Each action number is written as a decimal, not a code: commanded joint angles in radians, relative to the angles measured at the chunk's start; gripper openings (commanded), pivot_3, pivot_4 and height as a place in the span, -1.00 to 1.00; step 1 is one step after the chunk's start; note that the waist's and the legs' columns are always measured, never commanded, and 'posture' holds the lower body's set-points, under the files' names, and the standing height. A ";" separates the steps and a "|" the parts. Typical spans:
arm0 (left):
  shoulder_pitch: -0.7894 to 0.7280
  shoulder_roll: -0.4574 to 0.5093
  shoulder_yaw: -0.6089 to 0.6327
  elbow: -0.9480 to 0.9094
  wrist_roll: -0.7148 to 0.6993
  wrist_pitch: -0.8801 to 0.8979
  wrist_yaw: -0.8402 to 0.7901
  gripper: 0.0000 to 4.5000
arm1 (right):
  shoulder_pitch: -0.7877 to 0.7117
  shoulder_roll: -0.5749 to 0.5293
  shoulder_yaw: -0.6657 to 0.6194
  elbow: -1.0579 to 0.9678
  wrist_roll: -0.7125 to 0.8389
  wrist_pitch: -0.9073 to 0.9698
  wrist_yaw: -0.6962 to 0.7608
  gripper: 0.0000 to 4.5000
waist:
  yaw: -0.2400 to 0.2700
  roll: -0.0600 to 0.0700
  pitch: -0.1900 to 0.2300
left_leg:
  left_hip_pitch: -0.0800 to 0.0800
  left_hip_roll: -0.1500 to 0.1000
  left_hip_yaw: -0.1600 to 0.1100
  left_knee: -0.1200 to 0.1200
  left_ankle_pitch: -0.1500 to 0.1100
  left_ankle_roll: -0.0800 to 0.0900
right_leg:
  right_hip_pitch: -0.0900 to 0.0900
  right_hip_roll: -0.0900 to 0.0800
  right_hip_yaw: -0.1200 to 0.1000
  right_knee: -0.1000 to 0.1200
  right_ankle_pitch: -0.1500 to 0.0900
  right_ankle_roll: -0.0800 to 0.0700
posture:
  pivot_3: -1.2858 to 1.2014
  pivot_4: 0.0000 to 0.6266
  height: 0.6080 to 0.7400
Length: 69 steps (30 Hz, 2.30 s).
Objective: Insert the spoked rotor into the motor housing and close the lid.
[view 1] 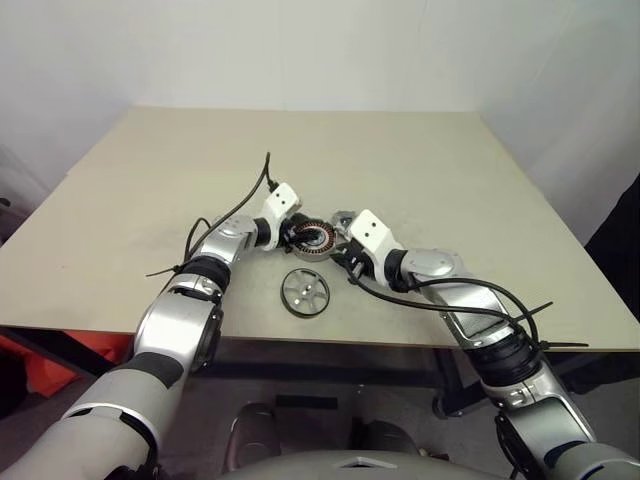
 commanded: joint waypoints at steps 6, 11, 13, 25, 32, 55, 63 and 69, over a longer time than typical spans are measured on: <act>-0.033 -0.017 0.003 -0.009 0.006 0.002 0.004 0.04 | -0.030 0.004 -0.022 -0.003 0.001 -0.027 -0.002 -0.59 | 0.000 0.000 0.000 | 0.000 0.000 0.000 0.000 0.000 0.000 | 0.000 0.000 0.000 0.000 0.000 0.000 | 0.03 -1.00 1.00; -0.029 -0.021 -0.016 -0.006 0.028 0.001 0.006 0.04 | -0.025 0.002 -0.024 -0.006 0.001 -0.028 -0.004 -0.59 | 0.000 0.000 0.000 | 0.000 0.000 0.000 0.000 0.000 0.000 | 0.000 0.000 0.000 0.000 0.000 0.000 | 0.03 -1.00 1.00; -0.030 -0.019 -0.019 -0.005 0.031 0.000 0.012 0.04 | -0.025 0.003 -0.025 -0.006 0.001 -0.027 -0.006 -0.59 | 0.000 0.000 0.000 | 0.000 0.000 0.000 0.000 0.000 0.000 | 0.000 0.000 0.000 0.000 0.000 0.000 | 0.03 -1.00 1.00; -0.016 -0.003 -0.025 -0.003 0.042 -0.003 0.029 0.04 | -0.027 0.005 -0.026 -0.001 0.003 -0.031 -0.007 -0.59 | 0.000 0.000 0.000 | 0.000 0.000 0.000 0.000 0.000 0.000 | 0.000 0.000 0.000 0.000 0.000 0.000 | 0.03 -1.00 1.00; -0.014 -0.007 -0.024 -0.003 0.040 0.002 0.020 0.04 | -0.026 0.006 -0.027 -0.004 0.004 -0.028 -0.008 -0.59 | 0.000 0.000 0.000 | 0.000 0.000 0.000 0.000 0.000 0.000 | 0.000 0.000 0.000 0.000 0.000 0.000 | 0.03 -1.00 1.00; 0.000 0.044 0.011 -0.025 -0.001 0.009 -0.081 -0.49 | -0.025 0.011 -0.022 0.005 0.002 -0.033 -0.012 -0.59 | 0.000 0.000 0.000 | 0.000 0.000 0.000 -0.001 0.000 0.000 | 0.000 0.000 0.000 -0.001 0.000 0.000 | 0.03 -1.00 1.00; 0.013 0.035 0.007 -0.032 -0.002 0.014 -0.088 -0.49 | -0.028 0.013 -0.020 0.010 0.000 -0.037 -0.009 -0.59 | 0.000 0.000 0.000 | 0.000 0.000 0.000 -0.002 0.000 0.000 | 0.000 0.000 0.000 -0.003 0.000 0.000 | 0.03 -1.00 1.00; 0.007 0.015 0.007 -0.037 -0.007 0.021 -0.105 -0.49 | -0.025 0.009 -0.021 0.012 -0.003 -0.038 -0.009 -0.59 | 0.000 0.000 0.000 | 0.000 0.000 0.000 -0.003 0.000 0.000 | 0.000 0.000 0.000 -0.003 0.000 0.000 | 0.03 -1.00 1.00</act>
